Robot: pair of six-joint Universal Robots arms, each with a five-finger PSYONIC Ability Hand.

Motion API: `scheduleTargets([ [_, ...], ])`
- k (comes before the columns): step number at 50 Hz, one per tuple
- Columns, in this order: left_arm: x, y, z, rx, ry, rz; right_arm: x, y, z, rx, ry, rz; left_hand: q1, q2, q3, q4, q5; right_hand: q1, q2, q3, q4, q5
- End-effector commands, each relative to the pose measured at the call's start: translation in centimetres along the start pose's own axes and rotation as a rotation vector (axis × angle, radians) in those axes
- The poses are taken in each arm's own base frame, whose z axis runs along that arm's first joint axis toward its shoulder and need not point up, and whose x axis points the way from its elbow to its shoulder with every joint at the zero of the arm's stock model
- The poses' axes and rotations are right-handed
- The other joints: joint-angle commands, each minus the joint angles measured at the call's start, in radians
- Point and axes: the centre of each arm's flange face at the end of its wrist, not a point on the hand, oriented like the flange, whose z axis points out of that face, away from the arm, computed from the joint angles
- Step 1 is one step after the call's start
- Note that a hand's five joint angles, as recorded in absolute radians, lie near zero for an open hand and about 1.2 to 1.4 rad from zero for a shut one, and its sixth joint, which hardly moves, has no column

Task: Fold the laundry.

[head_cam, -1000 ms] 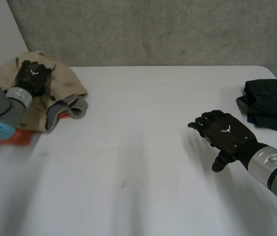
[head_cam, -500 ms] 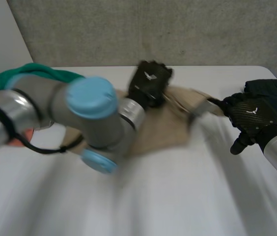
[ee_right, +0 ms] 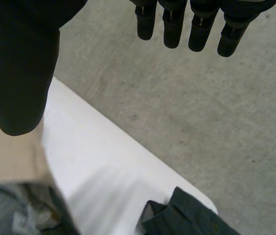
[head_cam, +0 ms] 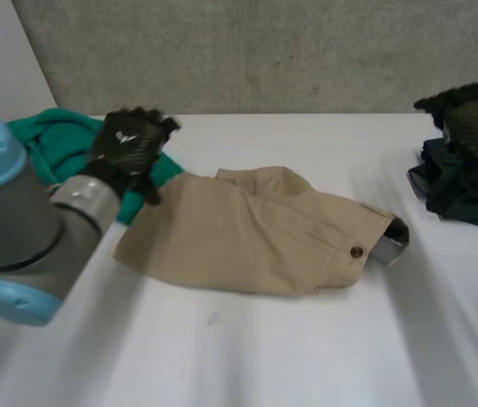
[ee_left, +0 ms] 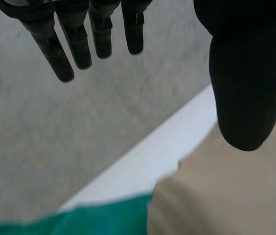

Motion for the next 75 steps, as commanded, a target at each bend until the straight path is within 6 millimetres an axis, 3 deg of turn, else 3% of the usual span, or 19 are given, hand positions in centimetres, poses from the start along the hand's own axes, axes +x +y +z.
scheduleTargets([
  [1, -2.4, 4.7, -1.2, -0.165, 0.080, 0.014, -0.3, -0.3, 1.0, -0.120, -0.074, -0.012, 0.150, 0.159, 0.160, 0.159, 0.156, -0.050, -0.034, -0.031, -0.029, -0.042],
  [5, -2.7, 6.5, -2.0, -0.240, 0.140, 0.056, -2.4, 0.9, 0.9, -0.220, -0.172, -0.040, 0.186, 0.194, 0.196, 0.194, 0.191, -0.050, -0.034, -0.031, -0.029, -0.042],
  [11, -1.8, 9.5, -1.7, -0.313, 0.209, 0.116, -6.5, 2.2, -2.1, -0.327, -0.346, -0.072, 0.344, 0.353, 0.354, 0.353, 0.349, 0.056, 0.073, 0.076, 0.077, 0.064],
  [15, -1.4, 11.1, -1.1, -0.335, 0.239, 0.157, -7.8, 3.5, -3.5, -0.379, -0.402, -0.077, 0.356, 0.365, 0.366, 0.364, 0.361, 0.141, 0.158, 0.161, 0.163, 0.149],
  [19, -1.0, 12.1, -0.4, -0.346, 0.262, 0.188, -9.3, 5.0, -4.9, -0.417, -0.470, -0.077, 0.379, 0.388, 0.389, 0.388, 0.385, 0.174, 0.191, 0.194, 0.195, 0.182],
  [23, -0.8, 12.3, 0.2, -0.339, 0.268, 0.195, -10.6, 6.5, -5.1, -0.417, -0.502, -0.085, 0.491, 0.499, 0.501, 0.499, 0.496, 0.174, 0.191, 0.194, 0.195, 0.182],
  [29, -0.2, 12.2, 0.9, -0.320, 0.280, 0.205, -11.6, 8.9, -3.9, -0.407, -0.481, -0.097, 0.693, 0.702, 0.703, 0.702, 0.699, 0.154, 0.170, 0.173, 0.175, 0.162],
  [35, 0.1, 12.2, 1.4, -0.307, 0.283, 0.212, -11.9, 11.0, -1.4, -0.366, -0.385, -0.126, 1.077, 1.086, 1.087, 1.086, 1.083, 0.151, 0.167, 0.170, 0.172, 0.159],
  [44, 1.8, 11.5, 1.4, -0.276, 0.312, 0.224, -12.6, 12.8, 1.7, -0.270, -0.315, -0.169, 1.101, 1.110, 1.111, 1.110, 1.107, 0.206, 0.223, 0.226, 0.227, 0.214],
  [53, 2.7, 8.9, 1.1, -0.224, 0.293, 0.211, -13.5, 14.4, 4.5, -0.201, -0.292, -0.224, 1.101, 1.110, 1.111, 1.110, 1.107, 0.547, 0.563, 0.566, 0.568, 0.555],
  [56, 2.3, 6.8, 1.1, -0.189, 0.239, 0.160, -13.5, 14.6, 5.2, -0.200, -0.272, -0.240, 1.101, 1.110, 1.111, 1.110, 1.107, 1.048, 1.064, 1.067, 1.069, 1.056],
  [57, 2.2, 6.3, 1.0, -0.181, 0.228, 0.145, -13.4, 14.4, 5.5, -0.194, -0.258, -0.243, 1.101, 1.110, 1.111, 1.110, 1.107, 1.170, 1.187, 1.190, 1.191, 1.178],
  [60, 1.8, 4.5, 0.7, -0.148, 0.197, 0.093, -12.1, 13.4, 6.5, -0.181, -0.174, -0.248, 1.101, 1.110, 1.111, 1.110, 1.107, 1.171, 1.188, 1.191, 1.192, 1.179],
  [64, 1.1, 1.1, -0.1, -0.071, 0.168, 0.063, -10.7, 10.3, 7.0, -0.128, -0.101, -0.244, 1.101, 1.110, 1.111, 1.110, 1.107, 1.171, 1.188, 1.191, 1.192, 1.179],
  [68, 0.5, -2.9, -1.7, 0.017, 0.142, 0.038, -8.8, 4.1, 5.6, -0.042, -0.089, -0.256, 1.101, 1.110, 1.111, 1.110, 1.107, 1.171, 1.188, 1.191, 1.192, 1.179],
  [69, 0.3, -3.8, -2.1, 0.036, 0.134, 0.033, -8.0, 1.3, 4.6, -0.021, -0.107, -0.283, 1.101, 1.110, 1.111, 1.110, 1.107, 1.171, 1.188, 1.191, 1.192, 1.179],
  [70, -0.1, -5.6, -3.1, 0.076, 0.113, 0.023, -7.5, 0.1, 4.1, -0.017, -0.119, -0.295, 1.101, 1.110, 1.111, 1.110, 1.107, 1.171, 1.188, 1.191, 1.192, 1.179],
  [75, -1.2, -9.4, -5.7, 0.154, 0.073, -0.021, -4.8, -3.9, 3.0, -0.068, -0.186, -0.312, 1.101, 1.110, 1.111, 1.110, 1.107, 1.171, 1.188, 1.191, 1.192, 1.179],
])
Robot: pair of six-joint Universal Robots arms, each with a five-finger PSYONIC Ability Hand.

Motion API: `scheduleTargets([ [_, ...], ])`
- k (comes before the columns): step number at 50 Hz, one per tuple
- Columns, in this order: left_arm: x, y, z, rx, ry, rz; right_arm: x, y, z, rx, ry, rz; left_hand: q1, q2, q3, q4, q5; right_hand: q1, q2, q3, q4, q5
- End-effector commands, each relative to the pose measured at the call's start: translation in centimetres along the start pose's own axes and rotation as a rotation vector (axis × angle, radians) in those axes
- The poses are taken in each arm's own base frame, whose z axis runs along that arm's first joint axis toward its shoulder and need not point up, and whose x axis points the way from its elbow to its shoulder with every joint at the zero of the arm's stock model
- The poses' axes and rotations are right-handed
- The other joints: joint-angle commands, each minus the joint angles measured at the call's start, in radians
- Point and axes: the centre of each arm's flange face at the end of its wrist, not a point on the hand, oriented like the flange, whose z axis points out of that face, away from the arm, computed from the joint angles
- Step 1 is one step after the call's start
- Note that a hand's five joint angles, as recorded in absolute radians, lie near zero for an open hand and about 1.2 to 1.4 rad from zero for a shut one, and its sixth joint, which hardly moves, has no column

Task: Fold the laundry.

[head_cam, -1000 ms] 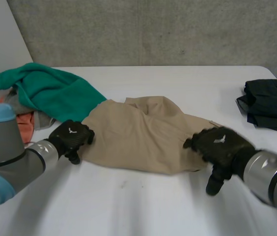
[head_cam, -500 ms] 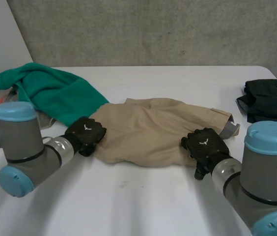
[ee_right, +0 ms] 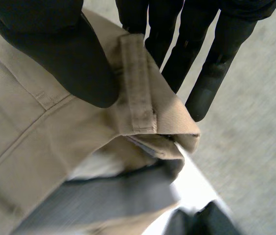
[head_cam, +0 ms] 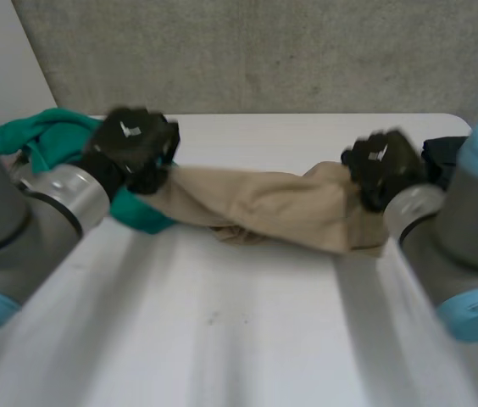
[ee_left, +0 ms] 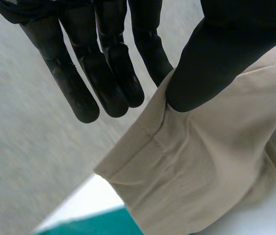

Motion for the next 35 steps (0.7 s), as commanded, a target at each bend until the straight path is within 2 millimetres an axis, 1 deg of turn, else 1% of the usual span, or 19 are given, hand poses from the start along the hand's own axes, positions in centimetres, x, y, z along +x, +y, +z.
scheduleTargets([
  [1, -1.0, -6.0, -3.9, 0.123, -0.053, -0.051, 5.6, -6.0, -3.5, -0.021, -0.086, -0.039, 0.263, 0.204, 0.208, 0.201, 0.239, 0.305, 0.227, 0.224, 0.205, 0.249],
  [3, -0.3, -5.8, -4.4, 0.099, -0.026, -0.081, 7.1, -5.9, -3.5, -0.074, -0.112, -0.030, 0.263, 0.204, 0.208, 0.201, 0.239, 0.305, 0.227, 0.224, 0.205, 0.249],
  [4, 0.0, -5.7, -4.4, 0.092, -0.017, -0.086, 7.3, -5.6, -3.3, -0.095, -0.124, -0.026, 0.263, 0.204, 0.208, 0.201, 0.239, 0.305, 0.227, 0.224, 0.205, 0.249],
  [5, 0.4, -5.4, -4.4, 0.079, -0.007, -0.091, 7.2, -4.8, -2.5, -0.131, -0.159, -0.018, 0.263, 0.204, 0.208, 0.201, 0.239, 0.305, 0.227, 0.224, 0.205, 0.249],
  [6, 1.6, -4.4, -4.0, 0.043, 0.030, -0.100, 7.0, -4.2, -1.9, -0.149, -0.176, -0.013, 0.263, 0.204, 0.208, 0.201, 0.239, 0.305, 0.227, 0.224, 0.205, 0.249],
  [9, 3.9, -1.4, -2.3, -0.056, 0.087, -0.110, 5.4, -1.8, 0.1, -0.220, -0.241, -0.016, 0.263, 0.204, 0.208, 0.201, 0.239, 0.305, 0.227, 0.224, 0.205, 0.249],
  [13, 5.4, 2.8, -0.1, -0.186, 0.088, -0.115, 3.4, 1.4, 2.2, -0.291, -0.301, -0.048, 0.263, 0.204, 0.208, 0.201, 0.239, 0.305, 0.227, 0.224, 0.205, 0.249],
  [14, 5.6, 4.6, 0.9, -0.237, 0.069, -0.113, 2.6, 2.7, 3.3, -0.314, -0.314, -0.058, 0.263, 0.204, 0.208, 0.201, 0.239, 0.305, 0.227, 0.224, 0.205, 0.249],
  [15, 5.7, 4.9, 1.1, -0.245, 0.065, -0.112, 2.3, 3.3, 3.9, -0.317, -0.308, -0.059, 0.263, 0.204, 0.208, 0.201, 0.239, 0.305, 0.227, 0.224, 0.205, 0.249],
  [16, 5.7, 5.3, 1.5, -0.255, 0.057, -0.110, 2.1, 3.6, 4.4, -0.314, -0.301, -0.058, 0.263, 0.204, 0.208, 0.201, 0.239, 0.187, 0.109, 0.106, 0.087, 0.130],
  [17, 5.8, 5.7, 1.9, -0.264, 0.050, -0.110, 2.1, 4.0, 5.2, -0.296, -0.271, -0.060, 0.263, 0.204, 0.208, 0.201, 0.239, -0.247, -0.325, -0.328, -0.348, -0.304],
  [20, 5.9, 6.1, 3.0, -0.267, 0.030, -0.106, 2.2, 3.9, 5.6, -0.268, -0.226, -0.042, 0.263, 0.204, 0.208, 0.201, 0.239, -0.600, -0.678, -0.681, -0.700, -0.656],
  [21, 5.8, 6.0, 3.1, -0.262, 0.025, -0.105, 2.3, 4.0, 5.5, -0.263, -0.202, -0.007, 0.263, 0.204, 0.208, 0.201, 0.239, -0.793, -0.871, -0.874, -0.893, -0.849],
  [23, 5.7, 5.7, 3.3, -0.249, 0.020, -0.105, 2.5, 3.9, 5.0, -0.262, -0.186, 0.040, 0.263, 0.204, 0.208, 0.201, 0.239, -0.868, -0.946, -0.949, -0.968, -0.925],
  [28, 5.7, 5.3, 3.1, -0.236, 0.019, -0.105, 3.4, 2.4, 1.8, -0.254, -0.154, 0.181, 0.263, 0.204, 0.208, 0.201, 0.239, -0.854, -0.932, -0.934, -0.954, -0.910],
  [29, 5.6, 5.2, 3.1, -0.233, 0.018, -0.104, 3.7, 2.1, 0.6, -0.256, -0.144, 0.224, 0.263, 0.204, 0.208, 0.201, 0.239, -0.833, -0.911, -0.914, -0.934, -0.890],
  [32, 5.6, 5.0, 2.9, -0.231, 0.019, -0.103, 3.6, 2.1, -1.1, -0.274, -0.141, 0.294, 0.263, 0.204, 0.208, 0.201, 0.239, -0.772, -0.850, -0.852, -0.872, -0.828],
  [33, 5.7, 5.1, 2.7, -0.235, 0.022, -0.103, 3.1, 2.4, -2.3, -0.296, -0.152, 0.342, 0.263, 0.204, 0.208, 0.201, 0.239, -0.728, -0.806, -0.808, -0.828, -0.784],
  [35, 5.7, 5.2, 2.7, -0.239, 0.021, -0.105, 2.5, 2.9, -3.3, -0.315, -0.162, 0.383, 0.263, 0.204, 0.208, 0.201, 0.239, -0.698, -0.776, -0.779, -0.798, -0.755],
])
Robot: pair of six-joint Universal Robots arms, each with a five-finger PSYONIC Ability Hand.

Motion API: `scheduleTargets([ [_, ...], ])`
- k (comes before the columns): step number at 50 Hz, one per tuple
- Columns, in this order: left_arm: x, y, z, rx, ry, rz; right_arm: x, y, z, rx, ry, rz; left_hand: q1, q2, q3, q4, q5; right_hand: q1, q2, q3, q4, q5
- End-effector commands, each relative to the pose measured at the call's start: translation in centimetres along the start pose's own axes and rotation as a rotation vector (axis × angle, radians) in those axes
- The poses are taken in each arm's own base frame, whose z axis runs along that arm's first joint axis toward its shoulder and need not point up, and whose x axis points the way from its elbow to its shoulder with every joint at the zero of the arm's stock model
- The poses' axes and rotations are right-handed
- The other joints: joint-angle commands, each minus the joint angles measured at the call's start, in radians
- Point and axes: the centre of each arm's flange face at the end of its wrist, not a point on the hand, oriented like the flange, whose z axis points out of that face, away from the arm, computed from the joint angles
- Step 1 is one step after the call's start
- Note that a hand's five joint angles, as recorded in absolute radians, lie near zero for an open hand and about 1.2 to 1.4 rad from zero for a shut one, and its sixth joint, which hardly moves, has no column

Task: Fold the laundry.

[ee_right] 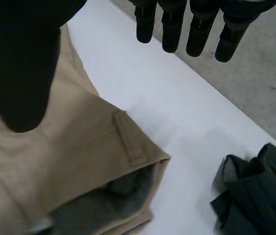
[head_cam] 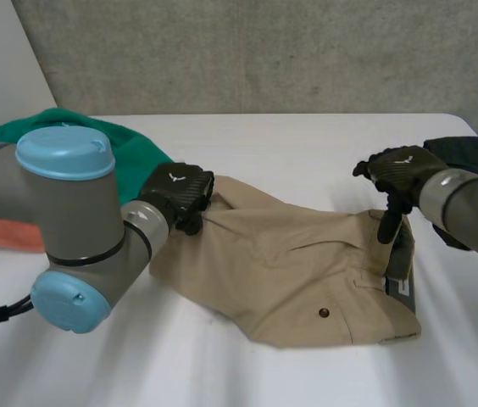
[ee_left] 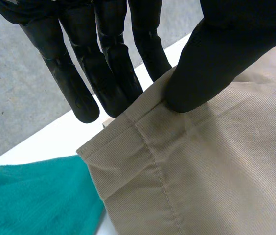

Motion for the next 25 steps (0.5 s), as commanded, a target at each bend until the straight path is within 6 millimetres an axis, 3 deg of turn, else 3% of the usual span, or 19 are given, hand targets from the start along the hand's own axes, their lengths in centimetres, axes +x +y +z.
scheduleTargets([
  [1, 0.1, 0.0, -0.5, -0.002, 0.005, -0.001, -1.5, 2.2, -4.4, -0.052, -0.038, 0.191, 0.263, 0.204, 0.208, 0.201, 0.239, 0.132, 0.142, 0.138, 0.138, 0.141],
  [7, 0.1, 0.1, -0.6, -0.005, 0.005, -0.001, -3.2, 4.7, -3.9, -0.026, -0.062, 0.225, 0.263, 0.204, 0.208, 0.201, 0.239, 0.211, 0.221, 0.217, 0.217, 0.221],
  [16, 0.1, 0.3, -0.5, -0.009, 0.008, -0.002, -3.8, 7.8, 1.5, 0.012, -0.006, 0.211, 0.263, 0.204, 0.208, 0.201, 0.239, 0.247, 0.256, 0.252, 0.252, 0.256],
  [25, -0.1, 0.6, -0.3, -0.014, 0.001, -0.006, -3.3, 9.2, 4.9, 0.027, 0.081, 0.192, 0.263, 0.204, 0.208, 0.201, 0.239, 0.417, 0.426, 0.422, 0.423, 0.426],
])
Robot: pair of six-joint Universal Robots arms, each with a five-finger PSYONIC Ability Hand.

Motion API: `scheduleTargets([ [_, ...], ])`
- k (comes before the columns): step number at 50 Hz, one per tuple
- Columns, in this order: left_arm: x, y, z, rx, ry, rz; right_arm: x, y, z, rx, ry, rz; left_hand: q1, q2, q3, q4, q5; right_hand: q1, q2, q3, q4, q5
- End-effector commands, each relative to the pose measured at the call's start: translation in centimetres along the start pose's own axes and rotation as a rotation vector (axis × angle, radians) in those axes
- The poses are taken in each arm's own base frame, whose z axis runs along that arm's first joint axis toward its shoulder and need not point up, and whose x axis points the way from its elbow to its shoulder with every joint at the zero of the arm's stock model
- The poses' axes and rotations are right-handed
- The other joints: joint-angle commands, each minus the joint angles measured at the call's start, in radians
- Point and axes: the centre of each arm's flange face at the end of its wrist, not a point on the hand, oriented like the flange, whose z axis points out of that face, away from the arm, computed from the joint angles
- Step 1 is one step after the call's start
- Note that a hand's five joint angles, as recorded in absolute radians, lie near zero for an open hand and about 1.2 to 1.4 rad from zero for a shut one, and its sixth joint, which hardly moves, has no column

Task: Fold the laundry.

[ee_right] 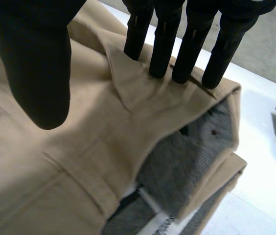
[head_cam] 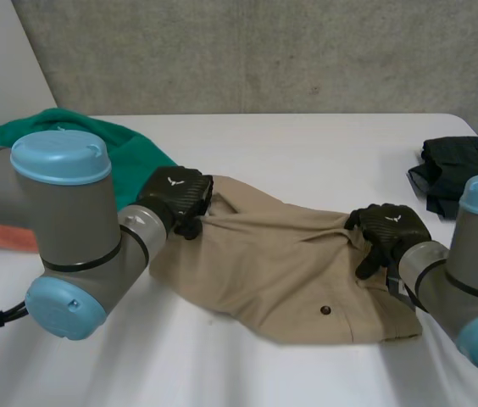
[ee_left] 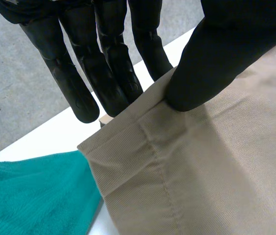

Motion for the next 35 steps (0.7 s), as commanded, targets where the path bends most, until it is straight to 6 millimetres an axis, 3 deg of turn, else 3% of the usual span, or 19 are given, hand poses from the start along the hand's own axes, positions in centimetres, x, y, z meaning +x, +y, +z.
scheduleTargets([
  [1, -0.2, 0.2, 0.2, -0.001, -0.006, -0.004, 0.4, 1.0, 2.5, 0.011, 0.050, -0.019, 0.263, 0.204, 0.208, 0.200, 0.239, 0.132, 0.137, 0.138, 0.138, 0.137],
  [8, -0.2, 0.0, 0.1, 0.005, -0.006, -0.004, -0.8, 1.2, 3.1, 0.015, 0.021, -0.053, 0.263, 0.204, 0.208, 0.200, 0.239, 0.255, 0.259, 0.261, 0.261, 0.260],
  [12, -0.2, -0.2, 0.1, 0.020, -0.007, -0.004, -0.8, 0.8, 3.0, 0.027, 0.024, -0.058, 0.263, 0.204, 0.208, 0.200, 0.239, 0.771, 0.775, 0.777, 0.777, 0.776],
  [17, -0.4, -1.1, -0.3, 0.046, -0.012, -0.002, -0.4, -0.6, 2.6, 0.046, 0.035, -0.076, 0.263, 0.204, 0.208, 0.200, 0.239, 0.835, 0.840, 0.842, 0.842, 0.841],
  [21, -1.2, -4.4, -2.1, 0.136, -0.038, 0.000, 0.4, -4.7, -0.1, 0.103, 0.051, -0.163, 0.263, 0.204, 0.208, 0.200, 0.239, 0.835, 0.840, 0.842, 0.842, 0.841],
  [22, -1.4, -5.0, -2.6, 0.153, -0.044, 0.002, 0.7, -7.0, -2.0, 0.126, 0.056, -0.224, 0.263, 0.204, 0.208, 0.200, 0.239, 0.835, 0.840, 0.842, 0.842, 0.841],
  [25, -2.3, -8.2, -4.8, 0.248, -0.071, 0.006, 1.0, -9.9, -5.2, 0.136, 0.057, -0.323, 0.263, 0.204, 0.208, 0.200, 0.239, 0.835, 0.840, 0.842, 0.842, 0.841],
  [26, -2.5, -9.4, -6.1, 0.279, -0.078, 0.009, 1.2, -11.6, -7.3, 0.148, 0.063, -0.378, 0.263, 0.204, 0.208, 0.200, 0.239, 0.835, 0.840, 0.842, 0.842, 0.841],
  [30, -3.2, -12.1, -9.8, 0.327, -0.095, 0.020, 1.8, -15.6, -11.8, 0.192, 0.099, -0.484, 0.263, 0.204, 0.208, 0.200, 0.239, 0.835, 0.840, 0.842, 0.842, 0.841],
  [35, -3.5, -14.0, -13.3, 0.351, -0.106, 0.047, 2.4, -19.0, -15.6, 0.272, 0.141, -0.515, 0.263, 0.204, 0.208, 0.200, 0.239, 0.835, 0.840, 0.842, 0.842, 0.841],
])
